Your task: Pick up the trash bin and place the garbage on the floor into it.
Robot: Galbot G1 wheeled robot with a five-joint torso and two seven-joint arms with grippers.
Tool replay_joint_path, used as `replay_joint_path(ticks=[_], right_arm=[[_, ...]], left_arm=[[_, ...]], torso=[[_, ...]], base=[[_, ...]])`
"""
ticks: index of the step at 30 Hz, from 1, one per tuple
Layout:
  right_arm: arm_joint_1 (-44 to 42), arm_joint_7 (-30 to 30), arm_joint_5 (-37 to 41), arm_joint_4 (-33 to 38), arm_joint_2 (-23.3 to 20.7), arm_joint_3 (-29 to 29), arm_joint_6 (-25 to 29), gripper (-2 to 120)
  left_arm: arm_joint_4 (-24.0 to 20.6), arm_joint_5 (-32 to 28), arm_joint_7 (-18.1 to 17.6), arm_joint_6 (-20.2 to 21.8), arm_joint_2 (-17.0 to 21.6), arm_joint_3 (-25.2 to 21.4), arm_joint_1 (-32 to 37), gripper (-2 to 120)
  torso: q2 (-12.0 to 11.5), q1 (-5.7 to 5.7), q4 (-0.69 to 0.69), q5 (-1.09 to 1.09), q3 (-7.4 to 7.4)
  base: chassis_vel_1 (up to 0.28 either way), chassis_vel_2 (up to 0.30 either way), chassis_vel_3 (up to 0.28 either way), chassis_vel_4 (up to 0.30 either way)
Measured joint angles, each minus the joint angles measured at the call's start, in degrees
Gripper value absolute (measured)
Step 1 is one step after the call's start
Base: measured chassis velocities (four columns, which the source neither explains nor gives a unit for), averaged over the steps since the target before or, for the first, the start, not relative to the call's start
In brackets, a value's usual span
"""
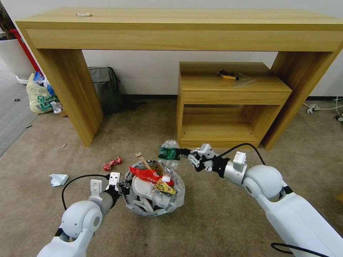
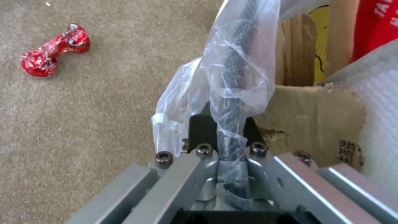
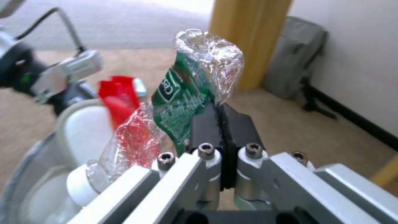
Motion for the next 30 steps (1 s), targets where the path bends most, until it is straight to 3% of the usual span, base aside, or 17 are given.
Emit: replay_joint_path(ticks=[10,18,22,24,30], right_arm=[[5.1,-7.56,-0.27,-2.49,-2.56,-6.23,0.13,0],[8.43,-8.1,-4.93,-6.51,-1.77,-10.69,2.02,1],[8.1,-7.21,-6.26,-6.63,-1.56,-11.36,2.63,16],[8.0,-7.0,-6.36,-6.65,-1.52,-11.46,2.77,17],[7.35,-5.59,-6.43,-6.56,-1.35,-11.61,3.09,41]], left_arm=[[0.14,0.73,0.98,0.0,0.23,0.48,0.2,0],[0.04,0.73,1.29,0.0,0.2,1.14,-0.17,0],[0.04,0.7,1.35,0.0,0.23,1.14,-0.22,0],[0.05,0.7,1.35,0.0,0.23,1.14,-0.22,0],[0.04,0.69,1.43,0.0,0.15,1.11,-0.3,0]], torso=[[0.0,0.0,-0.01,0.0,0.0],[0.0,0.0,-0.01,0.0,0.0],[0.0,0.0,0.0,0.0,0.0],[0.0,0.0,0.0,0.0,0.0],[0.0,0.0,-0.01,0.0,0.0]], base=[[0.0,0.0,0.0,0.0],[0.0,0.0,0.0,0.0],[0.0,0.0,0.0,0.0],[0.0,0.0,0.0,0.0],[0.0,0.0,0.0,0.0]])
